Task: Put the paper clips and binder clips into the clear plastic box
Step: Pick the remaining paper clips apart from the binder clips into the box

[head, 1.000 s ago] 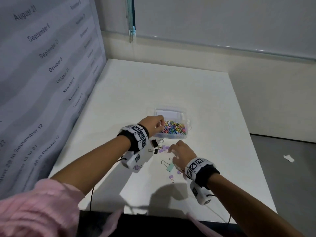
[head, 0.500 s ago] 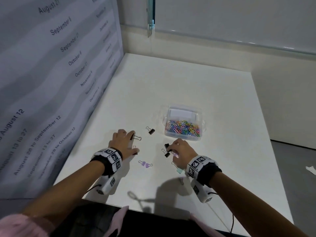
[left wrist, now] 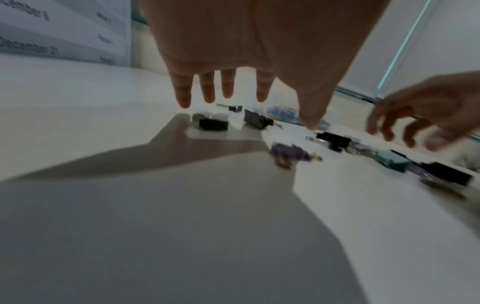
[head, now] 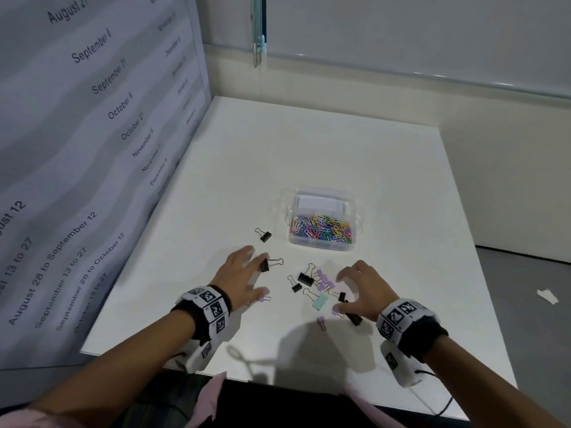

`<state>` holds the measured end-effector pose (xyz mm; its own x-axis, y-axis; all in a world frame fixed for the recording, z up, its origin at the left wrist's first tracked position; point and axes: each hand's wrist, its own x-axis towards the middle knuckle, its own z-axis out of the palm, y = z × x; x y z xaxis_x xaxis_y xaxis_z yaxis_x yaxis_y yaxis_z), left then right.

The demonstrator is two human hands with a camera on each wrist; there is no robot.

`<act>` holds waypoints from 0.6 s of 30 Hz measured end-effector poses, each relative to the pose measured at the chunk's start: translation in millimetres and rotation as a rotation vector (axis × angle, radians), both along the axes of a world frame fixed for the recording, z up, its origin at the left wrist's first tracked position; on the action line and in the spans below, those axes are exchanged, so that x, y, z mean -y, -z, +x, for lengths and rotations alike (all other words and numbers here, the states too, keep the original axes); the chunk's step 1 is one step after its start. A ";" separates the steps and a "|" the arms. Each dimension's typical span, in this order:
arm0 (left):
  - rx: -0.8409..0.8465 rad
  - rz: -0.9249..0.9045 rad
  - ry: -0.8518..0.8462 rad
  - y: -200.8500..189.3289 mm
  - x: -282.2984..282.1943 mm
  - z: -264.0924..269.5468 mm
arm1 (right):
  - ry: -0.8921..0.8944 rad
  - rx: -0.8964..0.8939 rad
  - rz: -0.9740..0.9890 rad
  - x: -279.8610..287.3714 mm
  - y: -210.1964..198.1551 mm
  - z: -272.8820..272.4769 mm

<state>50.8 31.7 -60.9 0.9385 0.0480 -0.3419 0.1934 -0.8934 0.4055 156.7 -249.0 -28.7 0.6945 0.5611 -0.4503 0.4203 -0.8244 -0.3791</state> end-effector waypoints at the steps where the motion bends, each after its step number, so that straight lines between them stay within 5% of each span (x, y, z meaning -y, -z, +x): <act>1: 0.008 -0.023 -0.058 -4.2 -1.0 5.8 | -0.022 0.011 -0.049 5.3 -0.9 -2.2; 5: -0.044 -0.045 -0.132 -14.8 -2.3 26.7 | -0.066 -0.024 -0.151 19.5 6.7 -15.5; 12: -0.114 -0.058 -0.088 -13.2 18.4 44.9 | 0.127 -0.100 0.063 5.1 17.8 -16.2; 18: -0.087 -0.230 -0.192 -12.0 42.6 50.9 | 0.101 -0.052 0.084 -37.1 14.0 -14.3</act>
